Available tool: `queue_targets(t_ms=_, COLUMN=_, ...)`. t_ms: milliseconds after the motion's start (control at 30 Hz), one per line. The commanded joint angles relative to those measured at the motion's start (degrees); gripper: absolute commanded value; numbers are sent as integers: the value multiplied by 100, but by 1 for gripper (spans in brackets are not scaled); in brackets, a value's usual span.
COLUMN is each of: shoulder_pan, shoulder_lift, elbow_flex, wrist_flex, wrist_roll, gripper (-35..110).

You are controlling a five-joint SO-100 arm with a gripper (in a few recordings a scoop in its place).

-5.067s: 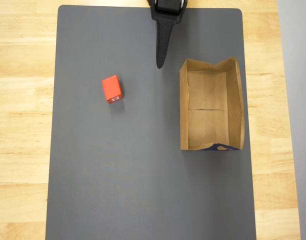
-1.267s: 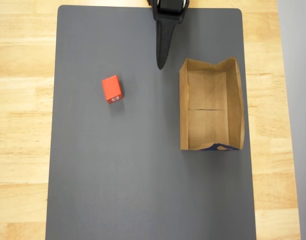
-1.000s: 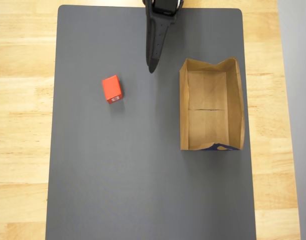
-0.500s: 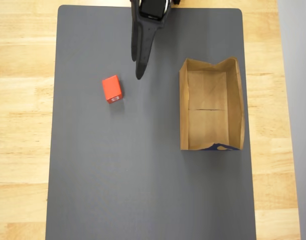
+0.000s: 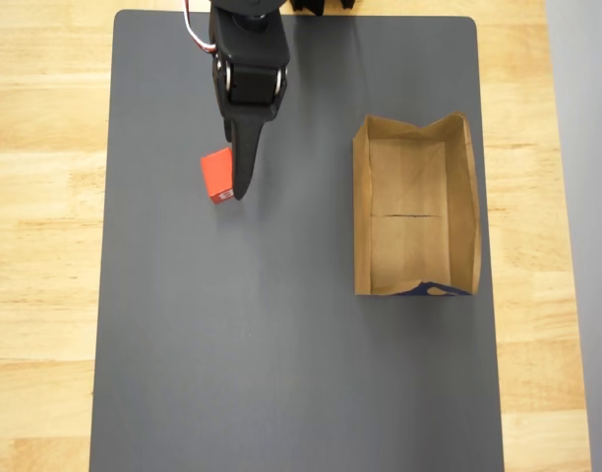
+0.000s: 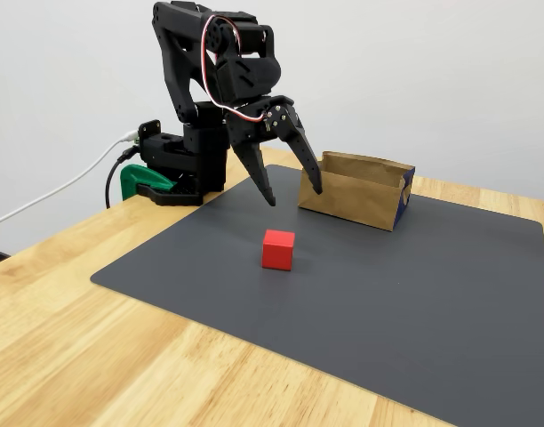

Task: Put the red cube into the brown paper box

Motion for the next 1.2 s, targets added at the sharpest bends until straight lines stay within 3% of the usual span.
queue_targets(t_ms=0, shoulder_pan=255, shoulder_lift=-325, elbow_flex=-264, wrist_flex=9, wrist_roll=-308, gripper=30)
queue_targets(t_ms=500, shoulder_pan=721, shoulder_lift=-1494, elbow_flex=-527, wrist_flex=-264, wrist_roll=-2399, gripper=31)
queue_targets(t_ms=1033, shoulder_pan=791, shoulder_lift=-2769, elbow_flex=-1248, wrist_flex=-343, wrist_roll=-3059, gripper=29)
queue_targets(t_ms=1167, shoulder_pan=800, shoulder_lift=-2900, elbow_flex=-1406, wrist_flex=-246, wrist_roll=-3085, gripper=17)
